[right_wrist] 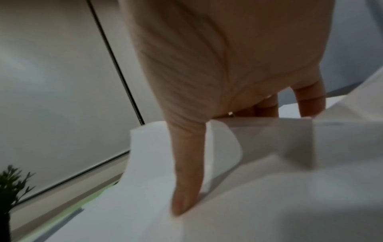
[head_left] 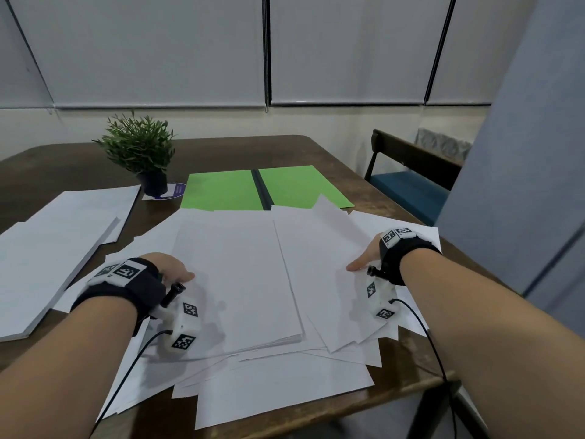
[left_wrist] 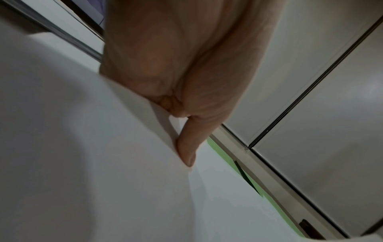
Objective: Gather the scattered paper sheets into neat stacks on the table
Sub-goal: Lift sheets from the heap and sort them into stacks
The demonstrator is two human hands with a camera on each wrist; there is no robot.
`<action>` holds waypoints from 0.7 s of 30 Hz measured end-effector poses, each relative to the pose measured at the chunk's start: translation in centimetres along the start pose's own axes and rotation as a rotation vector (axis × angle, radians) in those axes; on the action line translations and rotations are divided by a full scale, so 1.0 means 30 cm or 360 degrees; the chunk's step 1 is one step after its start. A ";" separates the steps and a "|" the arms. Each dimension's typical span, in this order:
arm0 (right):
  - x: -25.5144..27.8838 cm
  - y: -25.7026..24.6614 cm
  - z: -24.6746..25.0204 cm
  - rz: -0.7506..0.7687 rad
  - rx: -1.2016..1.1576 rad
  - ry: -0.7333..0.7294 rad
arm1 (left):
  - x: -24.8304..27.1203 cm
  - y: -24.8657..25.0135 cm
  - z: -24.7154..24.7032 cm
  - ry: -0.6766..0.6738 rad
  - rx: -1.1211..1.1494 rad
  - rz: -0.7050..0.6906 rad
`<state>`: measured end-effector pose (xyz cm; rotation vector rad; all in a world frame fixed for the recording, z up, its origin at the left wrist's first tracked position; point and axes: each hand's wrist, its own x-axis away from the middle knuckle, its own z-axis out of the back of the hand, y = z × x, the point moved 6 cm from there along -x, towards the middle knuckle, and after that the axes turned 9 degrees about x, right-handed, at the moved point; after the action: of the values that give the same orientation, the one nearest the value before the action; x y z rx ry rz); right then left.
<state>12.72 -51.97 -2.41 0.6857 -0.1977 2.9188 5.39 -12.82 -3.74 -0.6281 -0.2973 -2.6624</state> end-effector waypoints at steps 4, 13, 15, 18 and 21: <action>0.005 0.028 0.034 -0.0028 0.0053 0.0264 | -0.017 -0.009 -0.006 -0.0026 -0.0042 0.0012; -0.021 0.054 0.181 0.0005 -0.0493 0.0729 | -0.045 -0.029 -0.027 -0.0091 0.0216 0.0045; -0.013 0.034 0.253 0.0087 -0.0731 0.0875 | -0.064 -0.049 -0.031 0.0003 0.0483 0.0086; 0.035 -0.022 0.360 0.0131 -0.0870 0.1124 | -0.131 -0.101 -0.062 0.0047 0.1189 0.0126; 0.087 -0.101 0.402 0.0230 -0.1024 0.1262 | -0.375 -0.191 -0.081 0.0201 0.1569 0.0010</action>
<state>16.10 -50.65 9.75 -0.5807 -1.0281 2.7216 11.35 -4.74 -11.78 -0.1287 -1.4160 -2.1319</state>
